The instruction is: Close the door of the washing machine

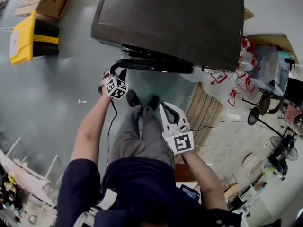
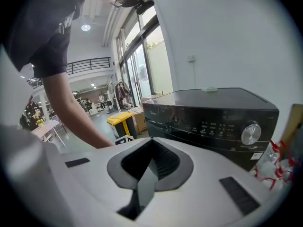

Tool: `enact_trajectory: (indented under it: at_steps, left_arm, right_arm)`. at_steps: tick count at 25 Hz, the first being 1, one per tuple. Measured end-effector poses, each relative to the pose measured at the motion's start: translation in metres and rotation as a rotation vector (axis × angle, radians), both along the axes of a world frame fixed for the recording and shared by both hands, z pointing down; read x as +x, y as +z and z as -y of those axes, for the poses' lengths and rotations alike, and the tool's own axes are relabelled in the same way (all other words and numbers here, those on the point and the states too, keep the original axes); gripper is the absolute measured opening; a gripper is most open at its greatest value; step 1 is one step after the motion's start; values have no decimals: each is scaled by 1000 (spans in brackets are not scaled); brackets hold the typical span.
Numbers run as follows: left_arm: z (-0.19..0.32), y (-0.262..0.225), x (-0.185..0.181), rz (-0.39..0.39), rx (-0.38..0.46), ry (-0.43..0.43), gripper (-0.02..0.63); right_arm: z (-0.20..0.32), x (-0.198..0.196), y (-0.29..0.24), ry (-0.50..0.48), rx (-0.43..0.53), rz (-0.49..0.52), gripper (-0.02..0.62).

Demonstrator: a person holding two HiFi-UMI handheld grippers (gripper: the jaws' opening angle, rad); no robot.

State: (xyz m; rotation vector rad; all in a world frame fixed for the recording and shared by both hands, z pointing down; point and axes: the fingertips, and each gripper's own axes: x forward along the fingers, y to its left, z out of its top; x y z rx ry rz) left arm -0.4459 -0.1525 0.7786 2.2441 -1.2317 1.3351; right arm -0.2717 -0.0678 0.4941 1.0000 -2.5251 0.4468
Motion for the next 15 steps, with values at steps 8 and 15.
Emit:
enact_trajectory:
  at_steps: [8,15]
  left_arm:
    - [0,2,2,19,-25,-4,161]
    - [9,2,0,20,-10,1,161]
  right_arm:
    - [5,10,25,-47,-29,28,20]
    - [13,3,33,-69,-20,30,20]
